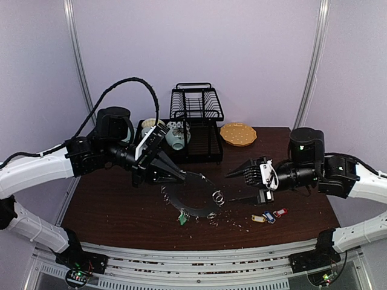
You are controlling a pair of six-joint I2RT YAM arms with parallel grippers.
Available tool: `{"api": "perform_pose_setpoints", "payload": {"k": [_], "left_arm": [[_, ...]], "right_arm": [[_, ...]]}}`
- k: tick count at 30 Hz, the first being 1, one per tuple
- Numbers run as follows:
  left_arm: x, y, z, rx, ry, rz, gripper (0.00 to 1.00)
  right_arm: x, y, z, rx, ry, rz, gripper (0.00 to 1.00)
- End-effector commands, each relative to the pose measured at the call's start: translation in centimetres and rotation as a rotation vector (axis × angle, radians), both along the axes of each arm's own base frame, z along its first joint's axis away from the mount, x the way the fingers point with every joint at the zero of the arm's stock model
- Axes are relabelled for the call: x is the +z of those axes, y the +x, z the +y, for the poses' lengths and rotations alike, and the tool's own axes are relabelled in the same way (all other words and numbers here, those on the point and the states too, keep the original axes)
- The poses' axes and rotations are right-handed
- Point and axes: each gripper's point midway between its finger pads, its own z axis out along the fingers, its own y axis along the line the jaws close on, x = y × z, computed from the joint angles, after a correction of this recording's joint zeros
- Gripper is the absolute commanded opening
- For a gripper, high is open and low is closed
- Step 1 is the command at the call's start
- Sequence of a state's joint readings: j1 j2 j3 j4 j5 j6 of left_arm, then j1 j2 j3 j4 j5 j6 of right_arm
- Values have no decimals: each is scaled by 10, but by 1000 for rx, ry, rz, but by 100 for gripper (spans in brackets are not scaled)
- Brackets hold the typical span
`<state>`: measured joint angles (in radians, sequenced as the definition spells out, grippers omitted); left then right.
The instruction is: Put the keys on the keyring
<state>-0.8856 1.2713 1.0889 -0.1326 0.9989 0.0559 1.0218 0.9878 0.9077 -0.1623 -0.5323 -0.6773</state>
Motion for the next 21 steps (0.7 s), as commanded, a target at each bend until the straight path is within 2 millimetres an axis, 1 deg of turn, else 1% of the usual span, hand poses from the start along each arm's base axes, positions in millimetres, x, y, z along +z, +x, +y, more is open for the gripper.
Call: {"api": "perform_pose_setpoints", "payload": {"k": [1,3,5,6,9,13,16,19,21], "left_arm": [[28,-9,-1,-51,-82,-66,0],[29,-8,-2,-48,-84,-68,0],[29,-9,-2,-50,-84,-66,0],[29,-10,-3,-50,-83,-66,0],[27,-8,-5,-43,-76,-62,0],[24,-10,-7,-54,-69,-54,0],[21,-10,-10,-57,-63,-51,0],[21,-11,-10,-57,-68,-50,0],[22,-11,-9,-54,-72,-49,0]], "right_arm": [[-2,-4,12,37,47,23,56],[-2,-5,14,45,53,4,55],[-2,-3,15,35,60,-4,46],[-1,-4,16,43,65,-4,44],[-1,-10,17,81,63,9,47],[9,-8,20,70,118,18,46],[16,-10,24,91,166,25,46],[12,-13,27,117,153,29,40],[9,-15,27,131,142,33,31]]}}
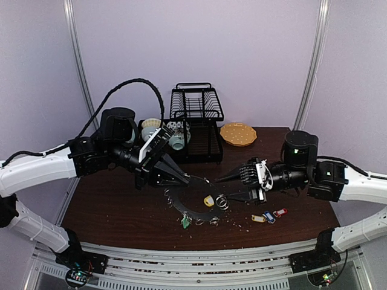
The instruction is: Put the keys on the keyring
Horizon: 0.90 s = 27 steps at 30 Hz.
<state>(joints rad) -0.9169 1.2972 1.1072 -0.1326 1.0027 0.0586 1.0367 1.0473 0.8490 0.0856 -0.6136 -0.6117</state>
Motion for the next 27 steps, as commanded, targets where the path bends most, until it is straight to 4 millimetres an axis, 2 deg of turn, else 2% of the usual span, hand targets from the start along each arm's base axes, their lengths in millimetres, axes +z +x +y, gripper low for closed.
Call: {"api": "perform_pose_setpoints", "payload": {"k": [1,5,8,14,21,27], "left_arm": [[22,-3,-1,-17,-78,-52,0],[20,-2,0,-9,-74,-53,0],[18,-2,0,-5,-70,-54,0],[16,1,-1,15,-62,-55,0],[21,3,2,56,-85,-62,0],[18,1,4,43,-96,-59,0]], "right_arm": [[0,-11,2,64,13,11,28],[0,-14,-3,70,4,-2,16],[3,-13,-5,52,10,-7,12],[6,-8,-8,12,5,6,16],[0,21,-30,-199,-57,-9,19],[17,18,-45,-220,-11,-25,21]]}}
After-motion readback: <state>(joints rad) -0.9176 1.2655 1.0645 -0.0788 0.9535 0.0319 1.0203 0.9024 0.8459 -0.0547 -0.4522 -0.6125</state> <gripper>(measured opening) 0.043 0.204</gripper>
